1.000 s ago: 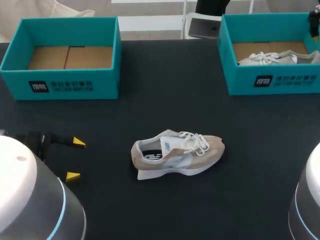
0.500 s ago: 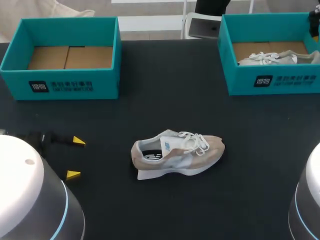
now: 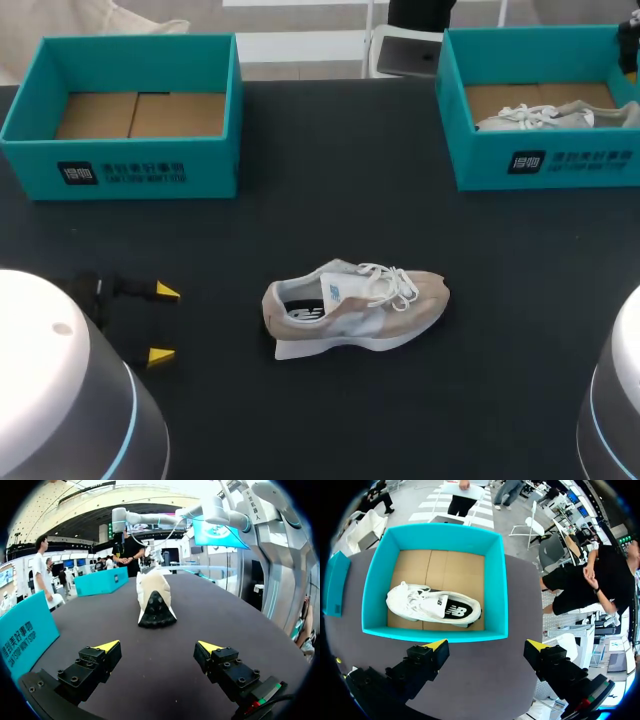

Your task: Take the shoe out of the shoebox, open the shoe tongue, remove and reinsert the insole, then place the shoe into the shoebox

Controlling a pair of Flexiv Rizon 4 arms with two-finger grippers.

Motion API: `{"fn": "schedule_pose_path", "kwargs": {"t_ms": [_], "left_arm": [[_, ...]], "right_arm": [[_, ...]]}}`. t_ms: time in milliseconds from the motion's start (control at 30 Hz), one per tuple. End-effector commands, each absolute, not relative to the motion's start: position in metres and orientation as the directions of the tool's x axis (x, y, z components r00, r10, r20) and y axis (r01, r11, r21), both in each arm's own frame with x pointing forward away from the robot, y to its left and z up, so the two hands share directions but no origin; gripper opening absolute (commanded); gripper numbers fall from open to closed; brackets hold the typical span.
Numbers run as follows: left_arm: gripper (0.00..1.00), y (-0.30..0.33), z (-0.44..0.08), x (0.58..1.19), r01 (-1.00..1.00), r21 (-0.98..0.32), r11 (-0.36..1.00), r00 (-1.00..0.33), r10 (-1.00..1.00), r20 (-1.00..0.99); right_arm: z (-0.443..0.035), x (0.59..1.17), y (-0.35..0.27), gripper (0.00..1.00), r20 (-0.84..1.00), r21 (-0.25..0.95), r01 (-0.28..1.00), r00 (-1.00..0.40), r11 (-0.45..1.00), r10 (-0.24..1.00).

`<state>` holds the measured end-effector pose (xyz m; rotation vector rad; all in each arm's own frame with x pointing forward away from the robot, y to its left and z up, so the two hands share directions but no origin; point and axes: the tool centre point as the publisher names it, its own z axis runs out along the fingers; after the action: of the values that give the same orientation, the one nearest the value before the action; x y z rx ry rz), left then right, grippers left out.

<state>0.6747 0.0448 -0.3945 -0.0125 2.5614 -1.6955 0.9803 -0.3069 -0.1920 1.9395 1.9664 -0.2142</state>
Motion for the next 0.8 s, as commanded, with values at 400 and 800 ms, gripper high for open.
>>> {"fn": "schedule_pose_path", "kwargs": {"t_ms": [400,800], "left_arm": [[1.0,0.042,-0.396,0.68,0.03,-0.919,0.394,-0.998,-0.037,-0.048],[1.0,-0.011,-0.399,0.673,-0.029,-0.921,0.39,-0.987,-0.159,-0.036]], "right_arm": [[-0.192,0.979,-0.307,1.0,-0.363,0.15,0.988,0.015,0.042,0.932],[-0.192,0.979,-0.307,1.0,-0.363,0.15,0.988,0.015,0.042,0.932]]}}
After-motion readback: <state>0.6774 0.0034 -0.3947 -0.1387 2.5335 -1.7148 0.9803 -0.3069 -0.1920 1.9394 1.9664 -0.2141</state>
